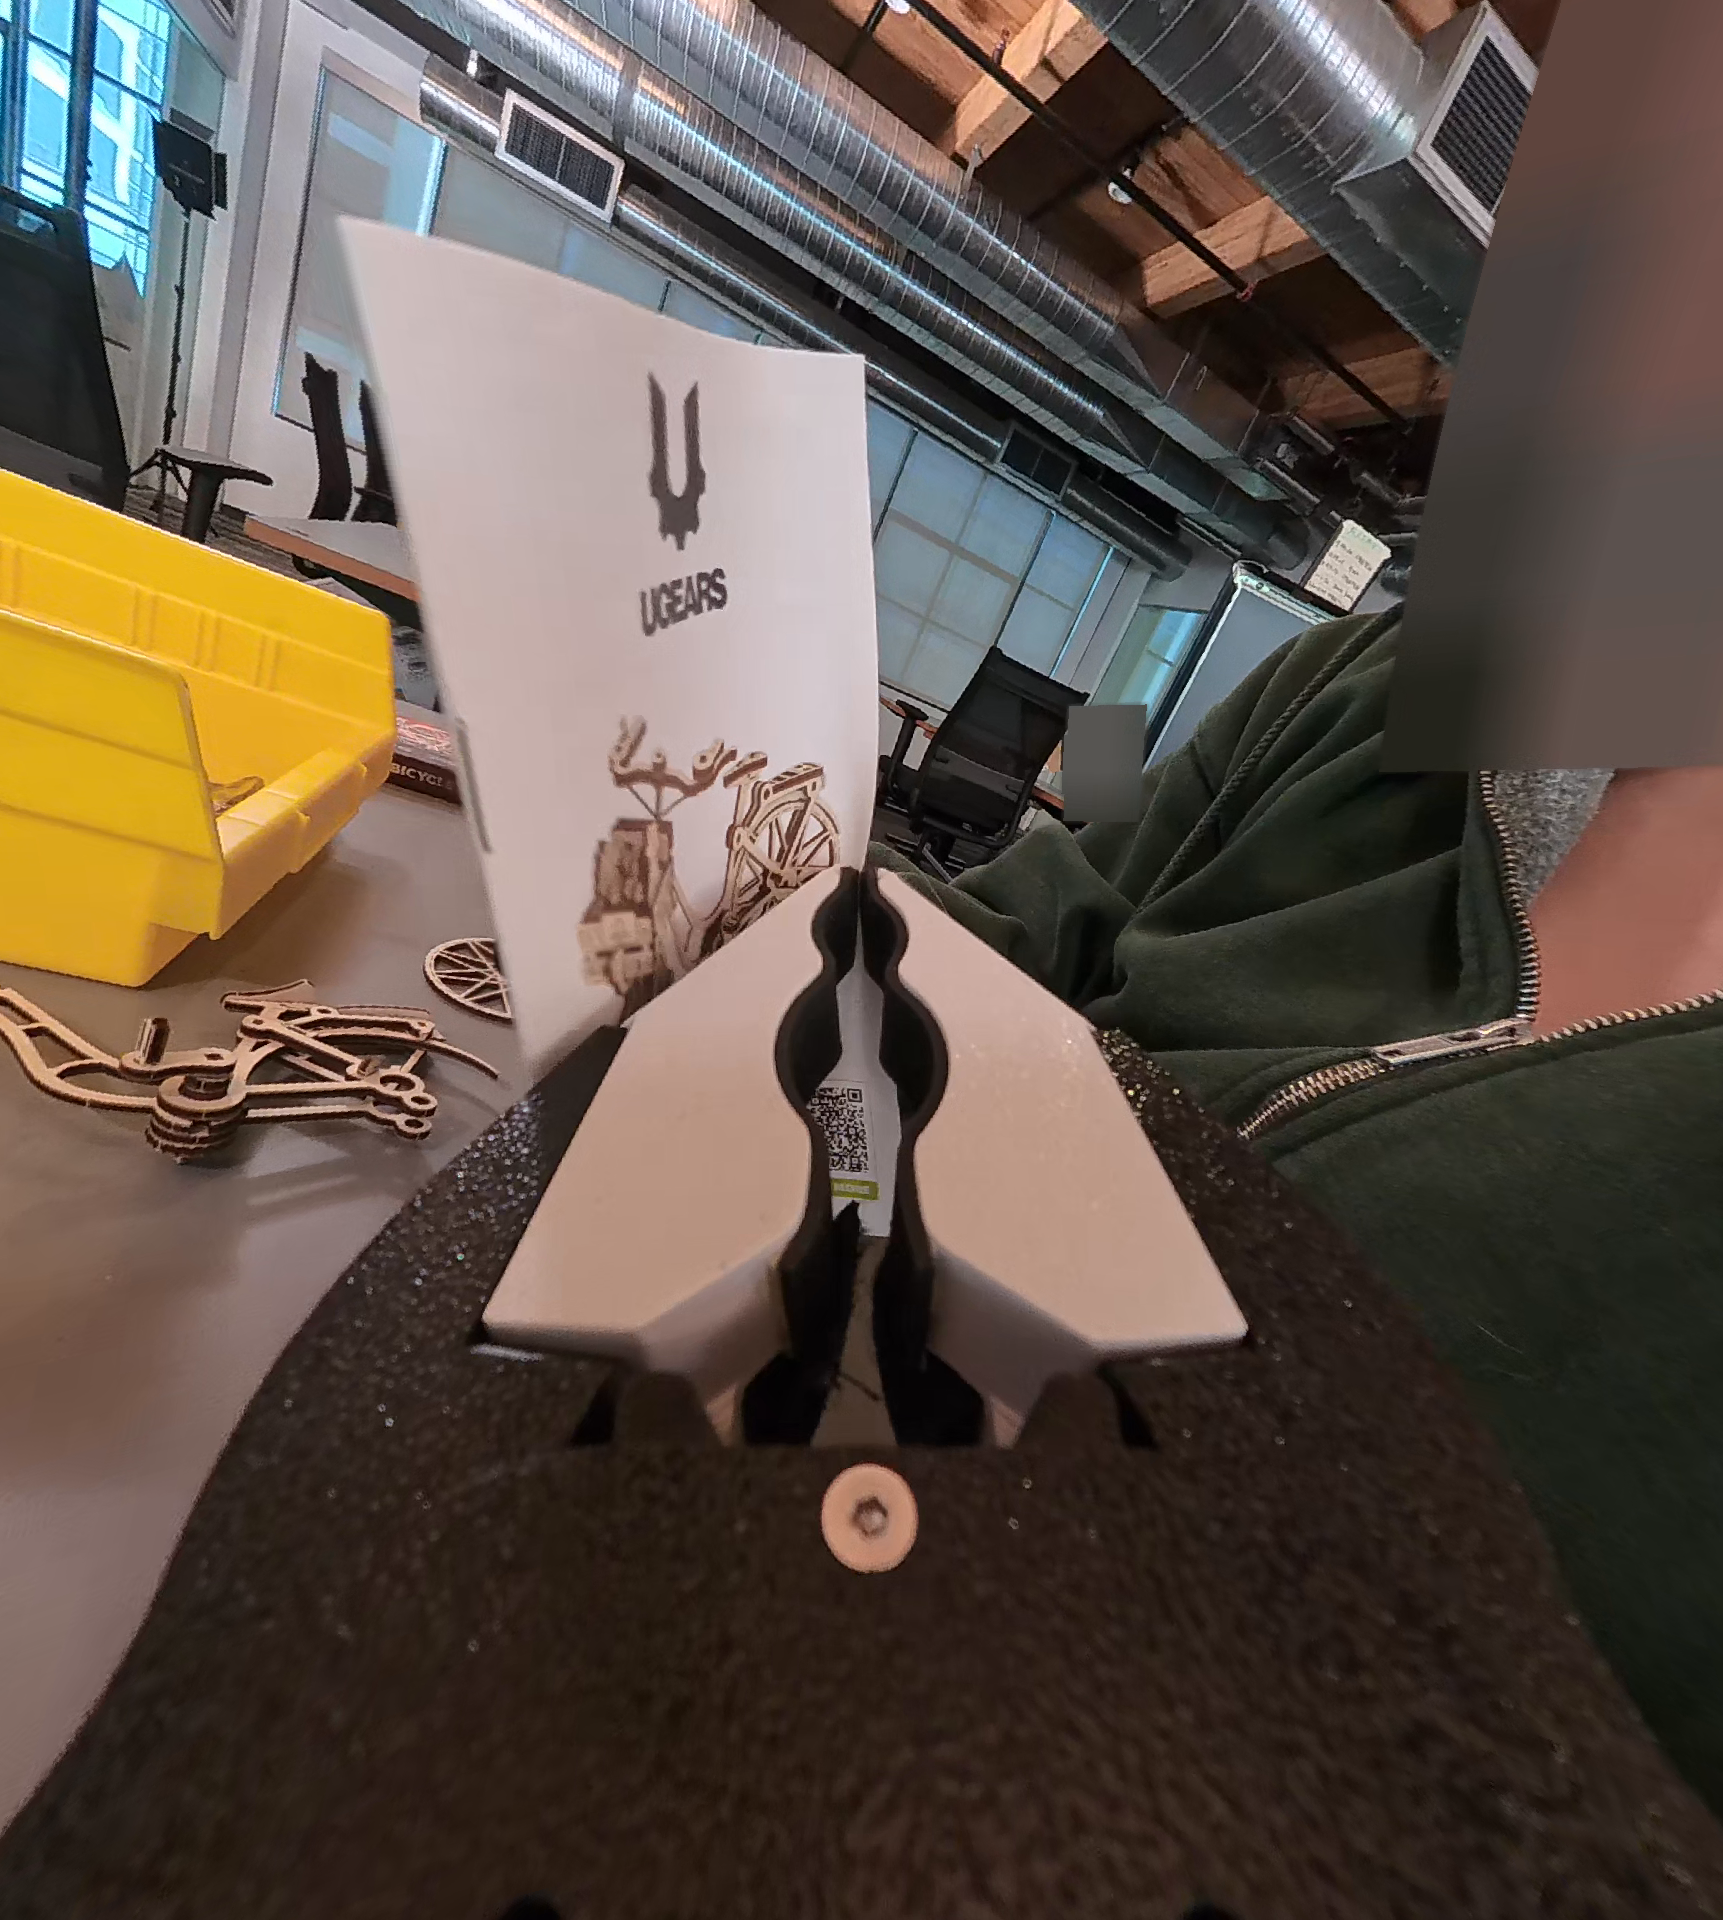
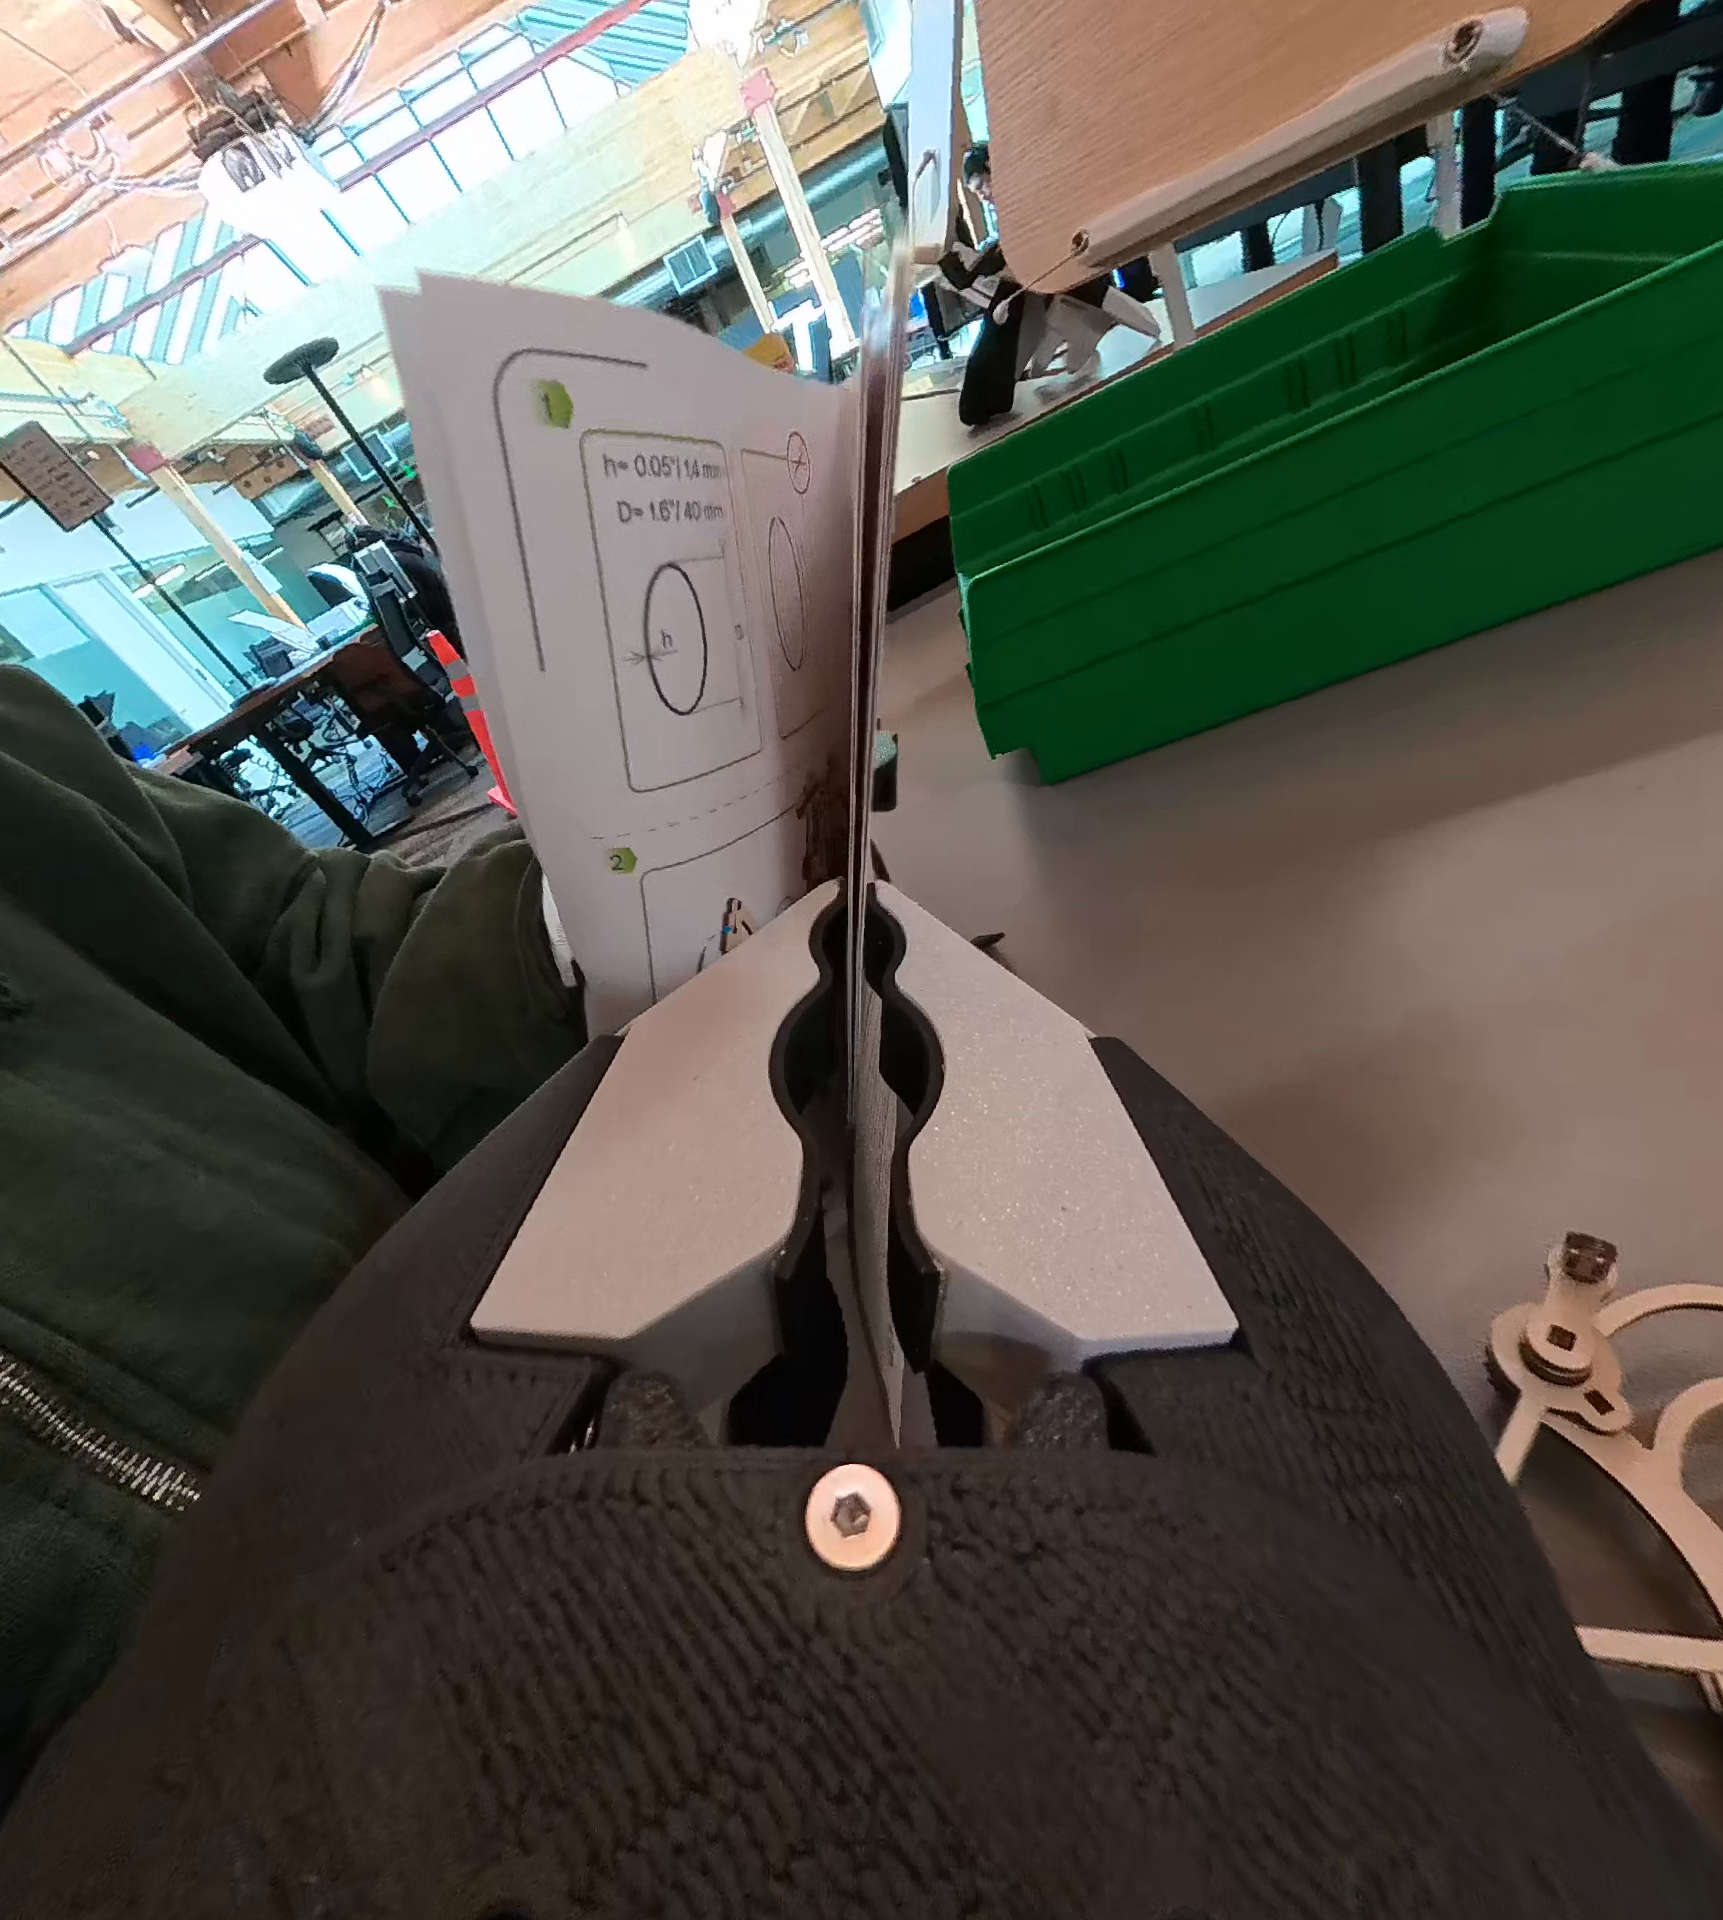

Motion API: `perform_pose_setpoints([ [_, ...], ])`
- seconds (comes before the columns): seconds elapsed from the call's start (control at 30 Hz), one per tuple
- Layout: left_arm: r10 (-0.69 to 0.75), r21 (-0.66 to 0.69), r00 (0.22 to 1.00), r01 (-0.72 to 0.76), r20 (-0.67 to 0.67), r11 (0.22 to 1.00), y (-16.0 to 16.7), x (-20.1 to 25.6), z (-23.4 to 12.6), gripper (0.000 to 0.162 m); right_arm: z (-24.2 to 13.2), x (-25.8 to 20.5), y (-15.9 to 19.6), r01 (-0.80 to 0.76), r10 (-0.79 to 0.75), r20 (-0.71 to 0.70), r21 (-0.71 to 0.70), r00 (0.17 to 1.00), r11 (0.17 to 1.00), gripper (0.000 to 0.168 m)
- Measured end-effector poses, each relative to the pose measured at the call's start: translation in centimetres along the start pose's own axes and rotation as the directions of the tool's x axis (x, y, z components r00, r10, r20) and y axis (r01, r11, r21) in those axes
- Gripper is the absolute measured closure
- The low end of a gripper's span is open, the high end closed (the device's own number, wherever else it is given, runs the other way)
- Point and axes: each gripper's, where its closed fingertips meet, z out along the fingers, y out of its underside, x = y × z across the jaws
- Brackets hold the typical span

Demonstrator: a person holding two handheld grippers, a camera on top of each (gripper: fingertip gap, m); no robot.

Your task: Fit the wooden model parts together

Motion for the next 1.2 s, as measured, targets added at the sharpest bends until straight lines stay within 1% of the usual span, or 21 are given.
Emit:
perform_pose_setpoints([
  [0.27,-0.020,-0.002,1.000,0.020,-0.007,1.000,0.2,-0.1,0.0,0.162,0.2,-0.2,0.3,0.012,-0.012,0.010,-0.011,1.000,1.000,0.168],
  [0.5,-0.068,0.011,0.997,0.068,-0.024,0.998,0.2,-0.3,-0.1,0.162,0.4,-0.5,0.5,0.031,-0.031,0.017,-0.022,0.999,0.999,0.168],
  [0.67,-0.047,0.005,0.999,0.047,-0.013,0.999,0.2,-0.3,-0.1,0.162,0.4,-0.4,0.4,0.033,-0.033,0.008,-0.021,0.999,0.999,0.168],
  [0.73,-0.019,0.009,1.000,0.019,-0.001,1.000,0.0,-0.3,-0.2,0.162,0.2,0.1,0.3,0.034,-0.034,-0.024,-0.021,0.999,0.999,0.168],
  [0.83,0.054,0.046,0.998,-0.056,0.044,0.997,-1.3,-0.3,-1.0,0.162,-0.8,1.9,-0.5,0.020,-0.019,-0.123,0.011,0.992,1.000,0.168],
  [0.93,0.085,0.135,0.992,-0.097,0.090,0.986,-3.4,-0.5,-2.5,0.162,-2.4,3.5,-1.7,-0.040,0.056,-0.183,0.090,0.981,0.995,0.168],
  [1.0,0.084,0.179,0.990,-0.103,0.111,0.978,-4.3,-0.8,-3.3,0.162,-3.1,4.3,-2.2,-0.085,0.111,-0.194,0.136,0.975,0.987,0.168],
  [1.07,0.081,0.202,0.989,-0.105,0.125,0.974,-4.6,-0.9,-3.5,0.162,-3.2,4.3,-2.3,-0.129,0.152,-0.159,0.148,0.975,0.981,0.168],
  [1.1,0.082,0.203,0.987,-0.109,0.135,0.973,-4.5,-1.1,-3.5,0.162,-3.1,4.1,-2.3,-0.148,0.169,-0.134,0.152,0.977,0.977,0.164],
  [1.17,0.086,0.199,0.984,-0.117,0.157,0.973,-4.4,-1.3,-3.4,0.162,-2.7,3.4,-2.4,-0.190,0.203,-0.064,0.163,0.977,0.968,0.146],
  [1.2,0.085,0.198,0.982,-0.118,0.167,0.973,-4.4,-1.5,-3.4,0.162,-2.5,3.1,-2.5,-0.221,0.228,-0.026,0.166,0.973,0.961,0.134],
])
